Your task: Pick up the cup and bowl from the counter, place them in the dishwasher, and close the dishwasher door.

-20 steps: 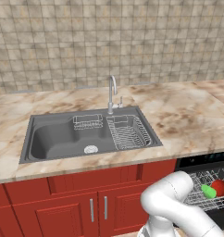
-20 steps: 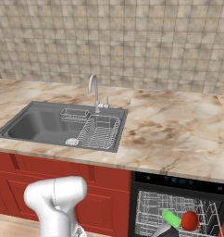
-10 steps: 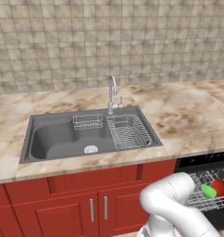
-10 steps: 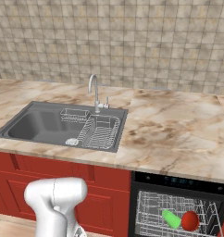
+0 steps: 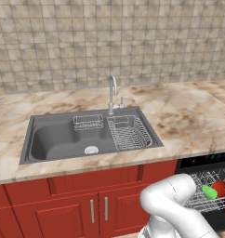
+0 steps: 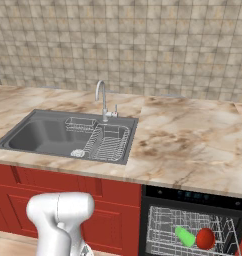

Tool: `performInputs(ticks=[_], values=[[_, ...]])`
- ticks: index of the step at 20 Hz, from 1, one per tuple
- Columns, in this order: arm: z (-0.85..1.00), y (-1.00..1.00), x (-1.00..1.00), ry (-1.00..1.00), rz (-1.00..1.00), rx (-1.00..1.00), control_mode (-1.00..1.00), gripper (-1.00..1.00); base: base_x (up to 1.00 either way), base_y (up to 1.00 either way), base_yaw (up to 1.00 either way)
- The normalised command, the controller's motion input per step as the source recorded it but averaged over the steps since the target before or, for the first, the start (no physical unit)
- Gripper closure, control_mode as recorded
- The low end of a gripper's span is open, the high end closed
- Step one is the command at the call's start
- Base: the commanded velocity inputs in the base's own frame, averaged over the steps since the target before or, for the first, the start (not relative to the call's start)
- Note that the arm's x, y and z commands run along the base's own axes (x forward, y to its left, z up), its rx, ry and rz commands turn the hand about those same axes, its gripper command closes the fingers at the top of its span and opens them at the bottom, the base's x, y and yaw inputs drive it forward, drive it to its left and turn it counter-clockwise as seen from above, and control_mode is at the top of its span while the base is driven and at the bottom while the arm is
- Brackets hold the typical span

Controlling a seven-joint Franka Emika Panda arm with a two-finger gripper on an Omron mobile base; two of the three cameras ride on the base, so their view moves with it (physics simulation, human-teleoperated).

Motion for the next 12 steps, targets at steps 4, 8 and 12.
performInputs(ticks=[4,8,12], values=[[0.00,0.00,-0.36,-0.12,0.00,0.01,-1.00,-1.00,0.00,0.00,0.00],[0.00,0.00,-0.51,-0.14,0.00,0.01,-1.00,-1.00,0.00,0.00,0.00],[0.00,0.00,-0.46,-0.14,0.00,0.02,-1.00,-1.00,0.00,0.00,0.00]])
